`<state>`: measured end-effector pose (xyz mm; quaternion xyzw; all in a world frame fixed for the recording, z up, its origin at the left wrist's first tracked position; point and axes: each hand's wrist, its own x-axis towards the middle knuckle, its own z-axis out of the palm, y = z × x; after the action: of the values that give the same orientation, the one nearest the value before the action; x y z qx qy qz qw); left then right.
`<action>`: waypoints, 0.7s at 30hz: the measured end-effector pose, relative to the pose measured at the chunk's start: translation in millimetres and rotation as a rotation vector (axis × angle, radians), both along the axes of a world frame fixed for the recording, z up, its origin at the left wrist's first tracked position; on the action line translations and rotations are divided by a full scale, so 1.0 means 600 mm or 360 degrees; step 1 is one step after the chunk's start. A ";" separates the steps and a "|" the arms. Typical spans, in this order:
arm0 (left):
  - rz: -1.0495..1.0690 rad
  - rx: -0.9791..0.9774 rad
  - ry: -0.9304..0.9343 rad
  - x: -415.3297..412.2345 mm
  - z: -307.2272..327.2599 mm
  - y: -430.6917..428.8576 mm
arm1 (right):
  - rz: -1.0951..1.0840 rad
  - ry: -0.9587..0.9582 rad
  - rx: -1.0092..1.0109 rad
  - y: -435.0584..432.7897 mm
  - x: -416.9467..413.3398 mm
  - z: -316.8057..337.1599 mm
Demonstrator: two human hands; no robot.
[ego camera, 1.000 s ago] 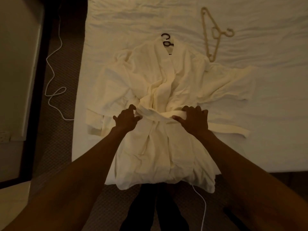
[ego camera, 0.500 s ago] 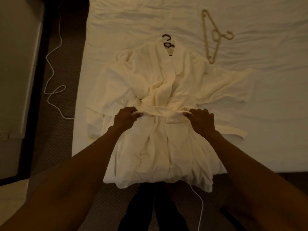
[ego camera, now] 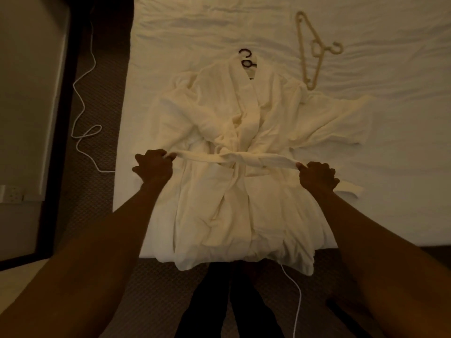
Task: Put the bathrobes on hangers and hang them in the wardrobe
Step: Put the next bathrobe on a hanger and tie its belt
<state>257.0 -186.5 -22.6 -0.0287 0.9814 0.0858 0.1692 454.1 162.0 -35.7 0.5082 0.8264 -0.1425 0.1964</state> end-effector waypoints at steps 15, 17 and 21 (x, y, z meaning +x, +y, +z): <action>0.1712 0.1548 -0.0944 0.032 -0.047 0.153 | -0.1214 0.1085 -0.1254 -0.093 -0.100 -0.031; 0.1767 0.1642 -0.0944 0.019 -0.047 0.157 | -0.1448 0.1196 -0.1474 -0.086 -0.122 -0.022; 0.1669 0.1749 -0.0729 -0.006 -0.044 0.171 | -0.1604 0.1247 -0.1652 -0.066 -0.157 -0.012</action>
<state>253.2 -83.8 -48.7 -0.4166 0.5977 0.6185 0.2944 360.1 122.4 -42.9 0.5761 0.3367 -0.7446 0.0161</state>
